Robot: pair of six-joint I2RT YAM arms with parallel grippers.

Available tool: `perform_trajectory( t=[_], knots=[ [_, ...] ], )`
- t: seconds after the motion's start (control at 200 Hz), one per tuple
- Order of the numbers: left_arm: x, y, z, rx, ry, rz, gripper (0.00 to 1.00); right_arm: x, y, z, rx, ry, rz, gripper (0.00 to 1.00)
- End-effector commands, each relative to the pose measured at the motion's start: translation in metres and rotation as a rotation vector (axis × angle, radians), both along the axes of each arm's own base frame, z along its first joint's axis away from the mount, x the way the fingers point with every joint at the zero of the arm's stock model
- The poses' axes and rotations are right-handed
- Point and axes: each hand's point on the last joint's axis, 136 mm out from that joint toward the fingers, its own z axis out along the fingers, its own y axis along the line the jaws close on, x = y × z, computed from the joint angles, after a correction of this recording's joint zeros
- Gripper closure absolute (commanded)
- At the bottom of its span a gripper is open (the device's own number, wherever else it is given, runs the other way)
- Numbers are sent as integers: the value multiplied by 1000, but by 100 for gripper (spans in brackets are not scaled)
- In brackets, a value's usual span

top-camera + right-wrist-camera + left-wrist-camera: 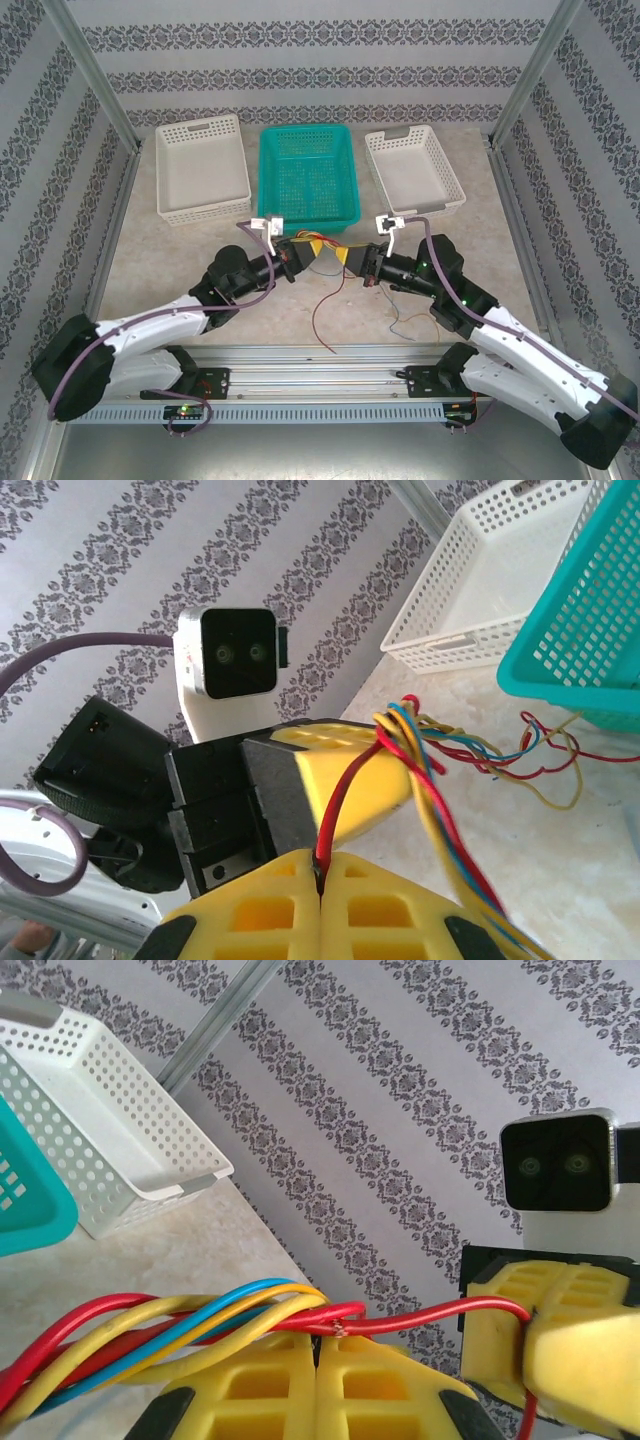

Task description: Untangle the cables

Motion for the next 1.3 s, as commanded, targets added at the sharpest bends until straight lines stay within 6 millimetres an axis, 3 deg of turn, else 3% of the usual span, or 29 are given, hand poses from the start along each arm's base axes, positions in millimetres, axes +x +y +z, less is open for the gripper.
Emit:
perform_trajectory(
  t=[0.0,0.23,0.565,0.664,0.804,0.894,1.119,1.294],
  knots=[
    [-5,9,-21,125,0,20,100,-2,-5,0,-33,-45,-14,100],
    [-10,30,-44,245,12,67,100,-1,-16,-1,-32,-39,-26,100],
    [-2,46,-51,304,18,124,100,1,-19,5,42,10,25,100],
    [-1,40,-51,281,26,104,58,-5,-15,12,75,3,69,100],
    [-2,30,-52,231,36,61,29,-10,-14,19,85,-22,94,100],
    [-6,22,-52,207,32,8,23,-12,-14,20,87,-21,99,100],
    [-12,11,-70,225,40,-69,22,-20,-9,27,117,-29,144,100],
    [-8,5,-87,286,51,-92,31,-24,-10,37,135,-43,158,100]
  ],
)
